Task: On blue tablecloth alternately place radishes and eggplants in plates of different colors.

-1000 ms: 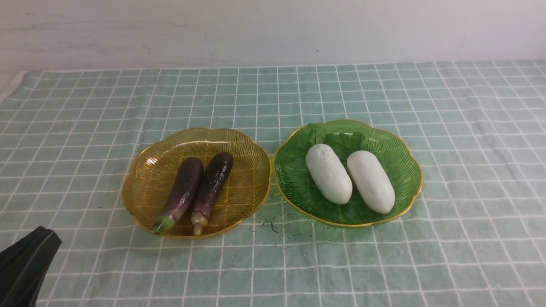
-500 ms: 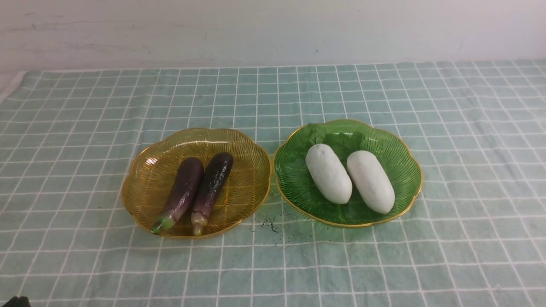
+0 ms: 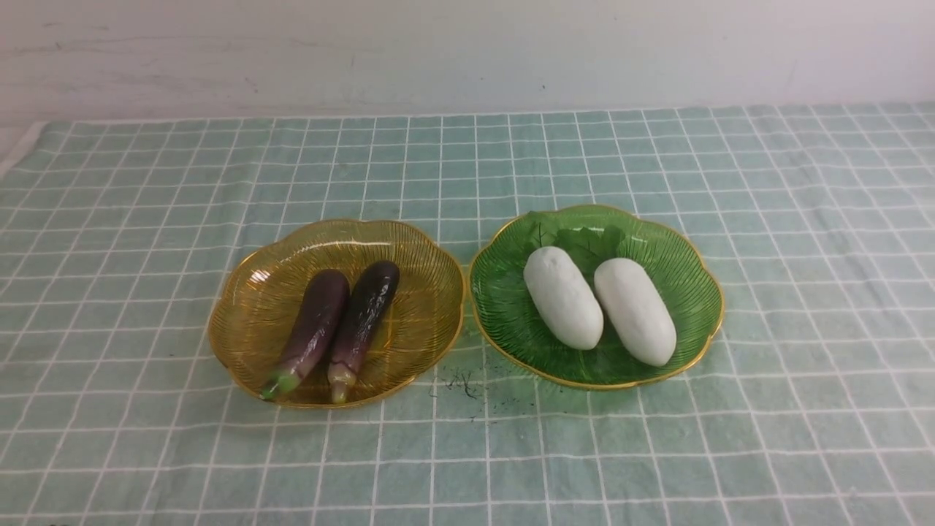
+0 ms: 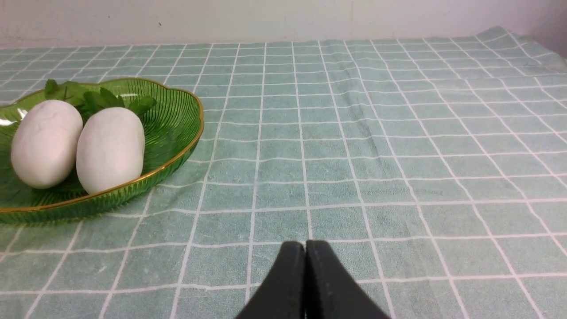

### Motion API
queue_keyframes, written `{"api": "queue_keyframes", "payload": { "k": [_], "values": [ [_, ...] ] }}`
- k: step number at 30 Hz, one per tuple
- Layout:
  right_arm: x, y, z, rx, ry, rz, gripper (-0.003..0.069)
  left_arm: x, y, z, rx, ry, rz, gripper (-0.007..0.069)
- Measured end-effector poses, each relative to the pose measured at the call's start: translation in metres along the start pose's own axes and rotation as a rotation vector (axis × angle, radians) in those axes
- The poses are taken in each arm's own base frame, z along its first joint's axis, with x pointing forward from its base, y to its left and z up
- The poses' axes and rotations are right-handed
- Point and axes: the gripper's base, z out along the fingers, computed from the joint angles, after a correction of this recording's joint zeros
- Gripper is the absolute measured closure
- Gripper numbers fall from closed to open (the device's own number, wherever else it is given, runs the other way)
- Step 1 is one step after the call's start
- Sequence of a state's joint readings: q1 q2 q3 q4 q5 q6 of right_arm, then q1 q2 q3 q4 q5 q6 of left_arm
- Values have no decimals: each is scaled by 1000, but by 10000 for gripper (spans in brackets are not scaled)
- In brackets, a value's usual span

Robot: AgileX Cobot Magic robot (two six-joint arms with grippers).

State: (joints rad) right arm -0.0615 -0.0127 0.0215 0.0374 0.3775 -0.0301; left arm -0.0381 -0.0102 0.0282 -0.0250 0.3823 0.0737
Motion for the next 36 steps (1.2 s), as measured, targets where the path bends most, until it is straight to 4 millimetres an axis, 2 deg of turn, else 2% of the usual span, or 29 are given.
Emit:
{"api": "queue_keyframes", "payload": {
  "k": [36],
  "values": [
    [0, 0, 0, 0, 0, -4, 674, 0, 2, 0, -43, 3, -12, 632]
  ]
}}
